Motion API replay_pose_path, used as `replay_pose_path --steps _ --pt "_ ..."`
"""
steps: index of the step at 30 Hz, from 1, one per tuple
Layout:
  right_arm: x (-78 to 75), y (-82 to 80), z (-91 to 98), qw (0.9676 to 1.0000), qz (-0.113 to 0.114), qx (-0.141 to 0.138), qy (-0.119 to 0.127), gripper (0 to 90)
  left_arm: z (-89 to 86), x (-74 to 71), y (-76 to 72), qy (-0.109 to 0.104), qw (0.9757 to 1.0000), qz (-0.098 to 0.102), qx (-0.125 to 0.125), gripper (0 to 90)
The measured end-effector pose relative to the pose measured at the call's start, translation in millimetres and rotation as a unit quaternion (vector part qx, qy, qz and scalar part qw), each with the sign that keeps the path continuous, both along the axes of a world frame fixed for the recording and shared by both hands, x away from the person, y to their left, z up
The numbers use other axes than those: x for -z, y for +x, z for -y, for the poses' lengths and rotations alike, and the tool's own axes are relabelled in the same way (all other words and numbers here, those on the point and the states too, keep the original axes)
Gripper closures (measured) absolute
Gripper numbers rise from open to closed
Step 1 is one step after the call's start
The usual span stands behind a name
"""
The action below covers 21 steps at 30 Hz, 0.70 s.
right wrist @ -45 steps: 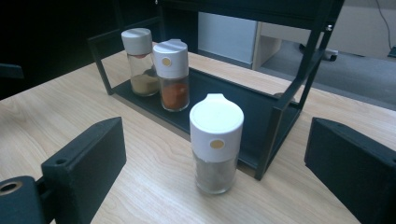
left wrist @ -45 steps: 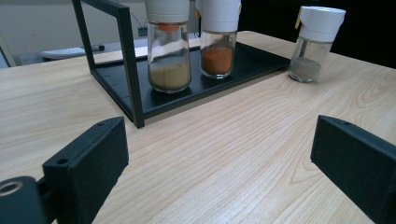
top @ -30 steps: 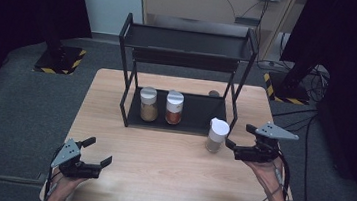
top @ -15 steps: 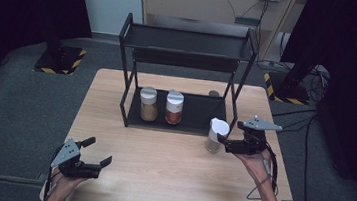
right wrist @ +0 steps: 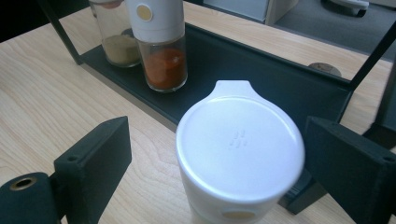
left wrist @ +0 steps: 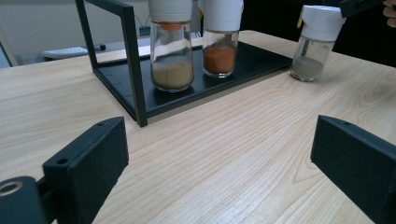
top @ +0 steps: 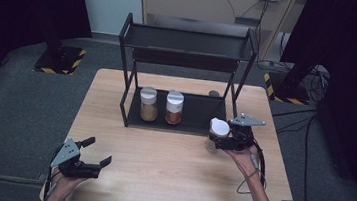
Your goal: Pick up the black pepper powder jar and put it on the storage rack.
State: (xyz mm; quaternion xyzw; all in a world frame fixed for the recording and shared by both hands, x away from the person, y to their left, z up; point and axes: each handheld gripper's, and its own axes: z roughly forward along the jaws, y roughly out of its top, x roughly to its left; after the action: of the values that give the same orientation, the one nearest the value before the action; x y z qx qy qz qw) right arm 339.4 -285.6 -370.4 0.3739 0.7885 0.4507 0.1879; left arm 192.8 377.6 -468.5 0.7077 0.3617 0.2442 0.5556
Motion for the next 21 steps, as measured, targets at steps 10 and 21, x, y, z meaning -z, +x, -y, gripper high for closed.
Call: replay_pose_path --steps 10,21 --pt "10.9 9.5 -13.9 0.9997 -0.01 0.016 -0.016 17.3 -0.3 0.2 0.1 0.0 1.0 0.0 0.0 3.4" --pt "18.7 3.6 -19.7 0.999 0.005 0.034 -0.029 30.9 -0.6 0.3 0.5 0.0 1.0 -0.001 0.001 3.4"
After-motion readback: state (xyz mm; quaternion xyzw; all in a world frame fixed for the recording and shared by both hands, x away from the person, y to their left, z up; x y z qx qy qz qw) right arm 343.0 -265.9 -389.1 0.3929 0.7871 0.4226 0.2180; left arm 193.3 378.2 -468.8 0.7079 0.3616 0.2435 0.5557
